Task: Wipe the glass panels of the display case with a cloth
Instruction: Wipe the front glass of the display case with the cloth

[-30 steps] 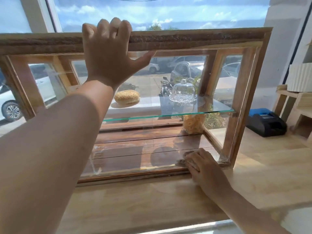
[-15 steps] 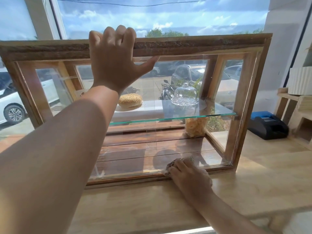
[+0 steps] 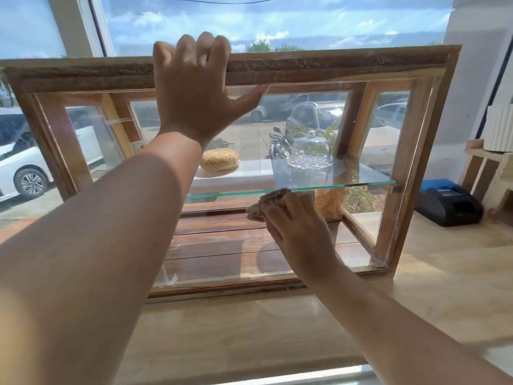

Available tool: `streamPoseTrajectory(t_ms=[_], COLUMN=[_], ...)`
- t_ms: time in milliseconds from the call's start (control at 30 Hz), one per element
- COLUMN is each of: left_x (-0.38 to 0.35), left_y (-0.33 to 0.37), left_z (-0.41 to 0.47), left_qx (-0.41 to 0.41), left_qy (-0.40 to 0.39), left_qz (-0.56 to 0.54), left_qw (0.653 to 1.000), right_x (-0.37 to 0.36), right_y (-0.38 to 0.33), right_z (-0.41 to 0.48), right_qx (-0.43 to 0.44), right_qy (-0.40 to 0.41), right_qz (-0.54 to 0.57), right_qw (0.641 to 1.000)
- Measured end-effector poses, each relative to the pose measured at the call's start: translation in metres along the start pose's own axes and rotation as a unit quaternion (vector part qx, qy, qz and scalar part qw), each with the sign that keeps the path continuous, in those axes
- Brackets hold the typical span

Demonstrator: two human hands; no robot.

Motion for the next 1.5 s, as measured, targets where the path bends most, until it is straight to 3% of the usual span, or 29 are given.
streamPoseTrajectory(t_ms=[267, 333, 433, 500, 633, 767, 833, 1000, 1167, 1333, 1500], left_x=[0.003, 0.002, -0.001, -0.003, -0.006, -0.007, -0.008, -0.009, -0.002, 0.009, 0.030], left_y=[0.001, 0.000, 0.001, 0.002, 0.001, 0.002, 0.002, 0.003, 0.001, -0.001, -0.006], left_z=[0.002, 0.002, 0.001, 0.001, 0.001, 0.000, 0.000, 0.000, -0.001, -0.002, -0.042], left_qx=[0.004, 0.006, 0.006, 0.010, 0.014, 0.014, 0.016, 0.013, 0.016, -0.009, -0.098], left_qy=[-0.012, -0.013, -0.005, 0.013, 0.038, 0.076, 0.085, 0.072, 0.035, -0.080, -0.069], left_qz=[0.006, 0.010, 0.015, 0.017, 0.010, 0.009, 0.007, 0.006, 0.003, 0.004, -0.036], left_qw=[1.000, 1.000, 1.000, 1.000, 0.999, 0.997, 0.996, 0.997, 0.999, 0.997, 0.992], right_x=[-0.029, -0.024, -0.002, 0.004, -0.011, -0.039, -0.052, -0.044, -0.022, -0.012, -0.002], right_y=[-0.019, -0.020, -0.024, -0.024, -0.022, -0.024, -0.028, -0.033, -0.035, -0.042, -0.030], right_z=[-0.080, -0.068, -0.008, 0.033, 0.031, -0.050, -0.086, -0.104, -0.112, -0.112, -0.114], right_qx=[-0.061, -0.062, -0.060, -0.054, -0.009, 0.013, -0.014, -0.140, -0.156, -0.167, -0.343], right_qy=[-0.111, -0.090, 0.024, 0.054, 0.028, -0.082, -0.153, -0.183, -0.270, -0.261, -0.264], right_qz=[0.022, 0.035, 0.089, 0.095, 0.021, 0.003, 0.047, 0.160, 0.158, 0.138, 0.166], right_qw=[0.992, 0.993, 0.994, 0.993, 0.999, 0.997, 0.987, 0.960, 0.937, 0.941, 0.886])
Point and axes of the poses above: each hand's wrist, its own z-axis towards the middle knuckle, its own x-axis out of the back of the hand, y = z × x, the point moved 1 cm from there along z, towards the middle knuckle, and after that the axes turned 14 degrees about z, right-handed, at the moved point
